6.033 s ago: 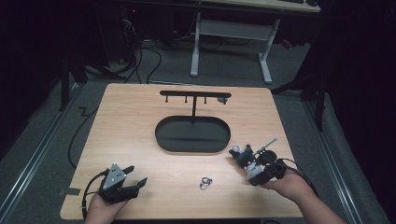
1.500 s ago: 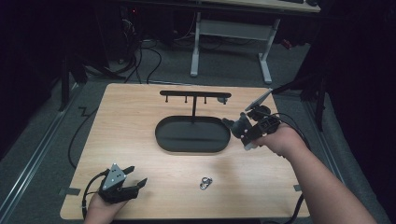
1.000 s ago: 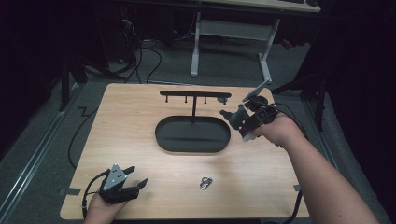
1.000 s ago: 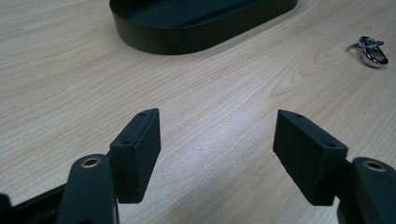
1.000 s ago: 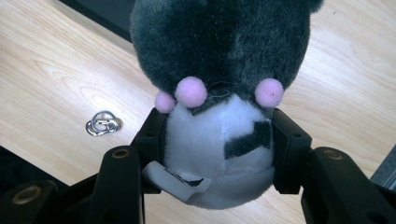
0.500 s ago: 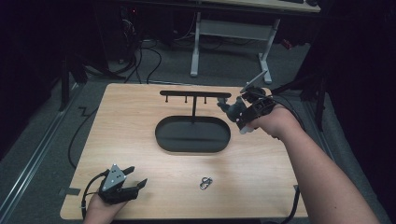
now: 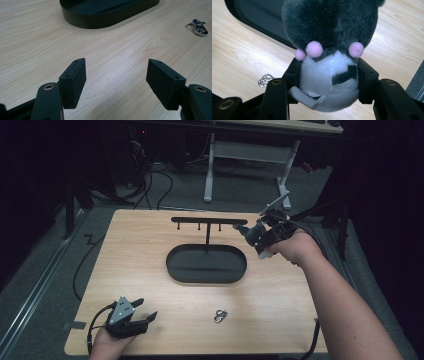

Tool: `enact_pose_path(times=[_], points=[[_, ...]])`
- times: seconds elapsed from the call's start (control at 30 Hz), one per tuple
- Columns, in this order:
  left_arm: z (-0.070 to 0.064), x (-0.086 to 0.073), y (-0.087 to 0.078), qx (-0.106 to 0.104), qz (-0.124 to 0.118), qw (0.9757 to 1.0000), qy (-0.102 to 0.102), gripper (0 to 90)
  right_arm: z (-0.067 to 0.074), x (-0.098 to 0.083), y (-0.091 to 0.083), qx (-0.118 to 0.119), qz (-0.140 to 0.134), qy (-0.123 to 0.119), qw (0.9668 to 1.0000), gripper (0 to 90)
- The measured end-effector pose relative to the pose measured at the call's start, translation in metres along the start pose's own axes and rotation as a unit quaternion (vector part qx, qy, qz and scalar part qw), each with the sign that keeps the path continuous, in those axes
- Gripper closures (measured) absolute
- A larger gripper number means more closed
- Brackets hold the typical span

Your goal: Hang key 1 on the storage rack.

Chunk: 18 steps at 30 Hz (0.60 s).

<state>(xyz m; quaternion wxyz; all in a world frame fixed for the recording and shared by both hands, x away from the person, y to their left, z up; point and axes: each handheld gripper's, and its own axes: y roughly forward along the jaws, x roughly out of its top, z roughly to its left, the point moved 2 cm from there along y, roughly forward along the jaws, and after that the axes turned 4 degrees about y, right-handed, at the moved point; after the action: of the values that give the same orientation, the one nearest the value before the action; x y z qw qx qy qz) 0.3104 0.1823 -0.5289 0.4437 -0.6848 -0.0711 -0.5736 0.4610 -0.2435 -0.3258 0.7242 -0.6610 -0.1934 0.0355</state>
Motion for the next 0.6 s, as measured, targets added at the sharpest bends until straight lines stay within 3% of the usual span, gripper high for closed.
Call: enact_pose_path(times=[0.23,0.6], points=[[-0.001,0.000,0.001,0.000,-0.001,1.0000,0.002,32.9,-0.003,-0.005,0.009,0.000,0.001,0.008,1.0000,49.4],[-0.002,0.000,0.001,-0.002,0.001,1.0000,0.005,33.0,-0.004,-0.010,0.040,0.002,0.002,0.012,0.9999,49.3]])
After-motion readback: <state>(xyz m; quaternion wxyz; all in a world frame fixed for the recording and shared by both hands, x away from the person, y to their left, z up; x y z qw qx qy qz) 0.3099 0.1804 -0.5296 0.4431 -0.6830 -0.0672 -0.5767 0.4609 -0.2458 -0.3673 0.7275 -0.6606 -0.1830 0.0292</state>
